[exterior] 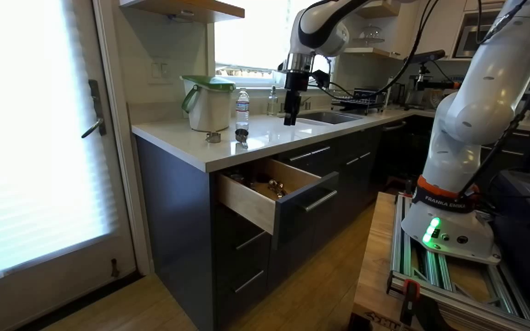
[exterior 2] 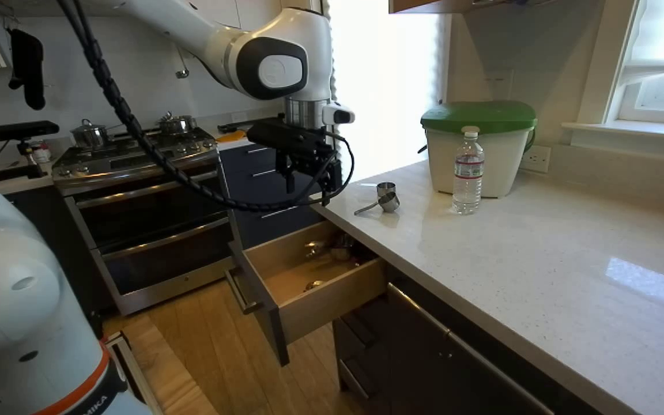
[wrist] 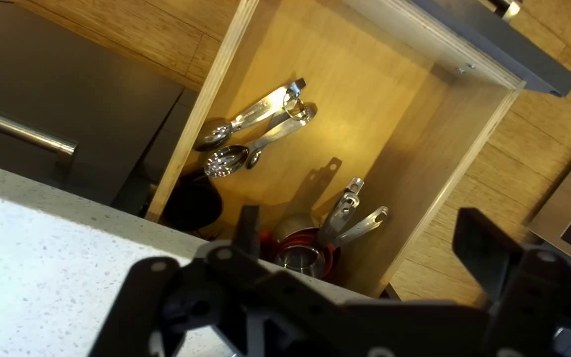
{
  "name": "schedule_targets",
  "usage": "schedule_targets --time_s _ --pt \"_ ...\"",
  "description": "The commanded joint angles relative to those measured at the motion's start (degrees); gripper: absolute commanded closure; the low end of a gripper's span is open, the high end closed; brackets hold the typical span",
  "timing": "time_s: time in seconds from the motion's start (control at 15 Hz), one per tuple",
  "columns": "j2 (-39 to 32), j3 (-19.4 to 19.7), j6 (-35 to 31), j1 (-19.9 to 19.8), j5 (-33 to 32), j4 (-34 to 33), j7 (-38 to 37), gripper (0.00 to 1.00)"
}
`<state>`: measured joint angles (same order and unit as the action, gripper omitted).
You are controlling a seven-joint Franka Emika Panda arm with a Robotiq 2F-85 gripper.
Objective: Move the measuring spoons from the drawer to the countertop
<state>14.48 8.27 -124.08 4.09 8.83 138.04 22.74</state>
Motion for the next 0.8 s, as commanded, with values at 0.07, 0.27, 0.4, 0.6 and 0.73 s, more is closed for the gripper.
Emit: schedule_targets --time_s 0.07,0.27,0.4,0.6,0.73 --pt "-1.74 -2.18 -4.24 -0.29 -2.03 2.58 5.36 0.0" --pt "-3.61 -2.34 -9.04 -0.4 -2.45 5.73 10.46 0.0" --pt "-4.63 -2.04 -12.21 -0.45 -1.65 7.94 15.05 0.0" --pt "-6.85 -2.07 -18.89 -0.43 0.26 10.86 21.32 0.0" --pt "-8.33 -2.13 -22.22 0.36 4.27 11.85 26.63 0.0"
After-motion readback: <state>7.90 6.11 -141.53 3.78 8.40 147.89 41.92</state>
